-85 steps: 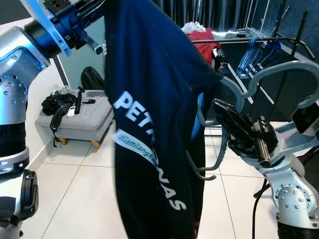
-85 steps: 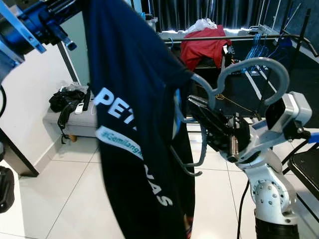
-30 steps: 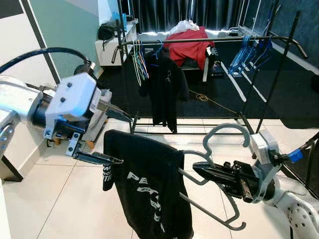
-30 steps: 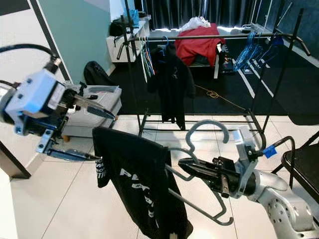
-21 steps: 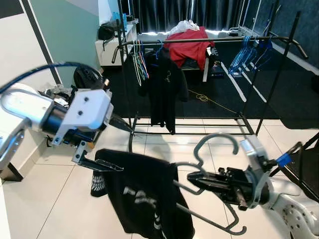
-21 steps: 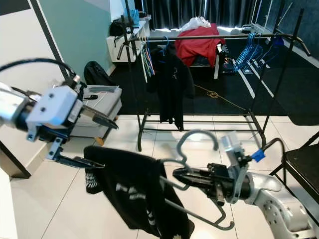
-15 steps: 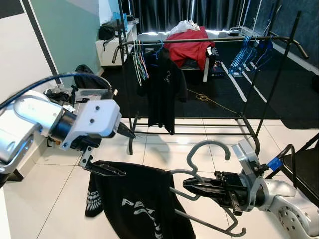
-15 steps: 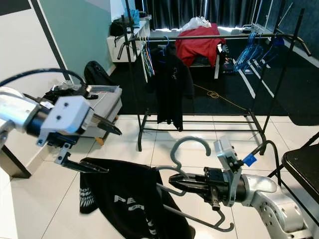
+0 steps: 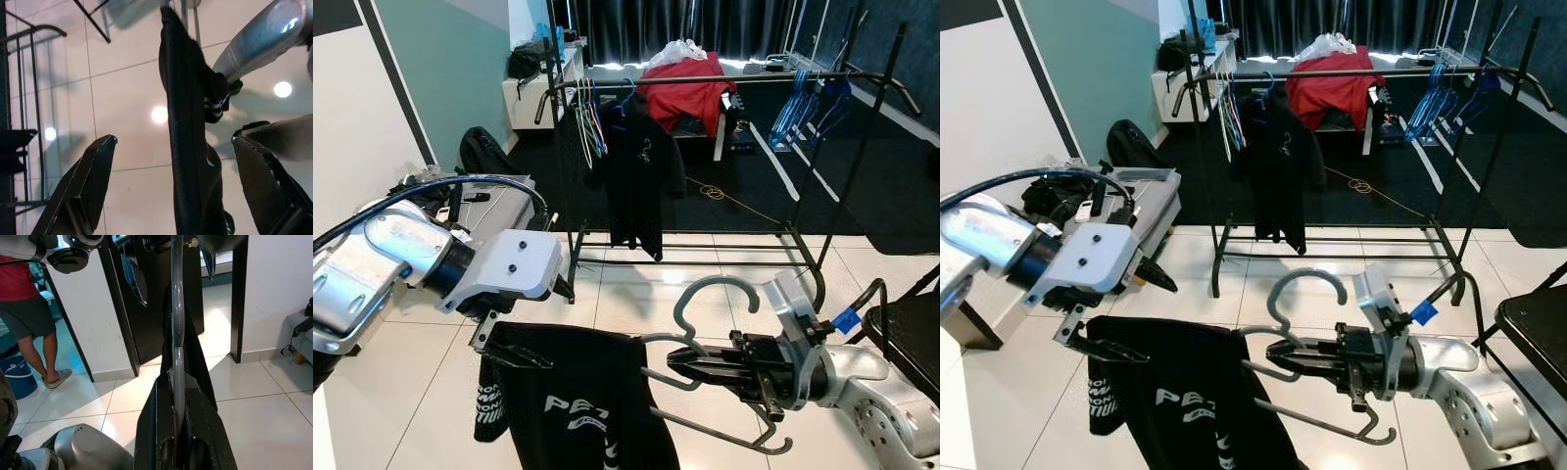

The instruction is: Hang hanger

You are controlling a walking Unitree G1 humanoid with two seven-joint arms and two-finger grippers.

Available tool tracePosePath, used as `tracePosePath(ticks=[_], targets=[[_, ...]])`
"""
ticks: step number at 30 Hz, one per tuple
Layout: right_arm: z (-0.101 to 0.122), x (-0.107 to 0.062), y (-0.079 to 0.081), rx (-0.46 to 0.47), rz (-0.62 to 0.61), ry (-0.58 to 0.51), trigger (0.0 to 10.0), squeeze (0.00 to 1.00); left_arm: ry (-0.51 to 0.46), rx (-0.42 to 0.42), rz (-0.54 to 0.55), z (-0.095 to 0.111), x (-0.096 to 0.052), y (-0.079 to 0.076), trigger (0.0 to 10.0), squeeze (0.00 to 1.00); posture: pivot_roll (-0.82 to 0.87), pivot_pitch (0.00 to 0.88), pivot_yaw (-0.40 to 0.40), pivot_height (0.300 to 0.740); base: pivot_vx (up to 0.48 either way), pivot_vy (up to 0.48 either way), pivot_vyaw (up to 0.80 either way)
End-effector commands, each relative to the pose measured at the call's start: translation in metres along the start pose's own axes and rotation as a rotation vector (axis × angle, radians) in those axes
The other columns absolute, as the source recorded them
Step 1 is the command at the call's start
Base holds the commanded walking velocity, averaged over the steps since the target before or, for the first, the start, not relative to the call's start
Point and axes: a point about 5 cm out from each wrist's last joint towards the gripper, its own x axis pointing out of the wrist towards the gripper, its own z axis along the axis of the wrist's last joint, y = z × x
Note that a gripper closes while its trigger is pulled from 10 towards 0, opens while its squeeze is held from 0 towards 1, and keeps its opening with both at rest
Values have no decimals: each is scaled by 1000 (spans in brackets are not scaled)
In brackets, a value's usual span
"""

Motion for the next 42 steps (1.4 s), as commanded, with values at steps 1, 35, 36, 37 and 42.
tracePosePath(ticks=[1, 35, 36, 37, 42], targets=[[9, 5, 2, -52, 36, -21, 10000, 0, 22, -15, -5, -6, 5, -2, 10000, 0, -28, 0, 28, 740, 0, 0, 0], [20, 7, -5, -47, -14, -73, 10000, 1000, 158, 9, -19, -27, 14, -2, 0, 0, -33, 0, 33, 740, 0, 0, 0], [19, 6, -6, -47, -28, -72, 10000, 1000, 159, 7, 3, -28, 12, 1, 0, 0, -33, 0, 33, 740, 0, 0, 0], [19, 4, -6, -52, -42, -67, 10000, 1000, 164, 6, 27, -29, 10, 3, 0, 0, -33, 0, 32, 740, 0, 0, 0], [17, -7, -8, -70, -99, -45, 10000, 1000, 200, -1, 104, -36, 1, 11, 0, 0, -41, 0, 35, 740, 0, 0, 0]])
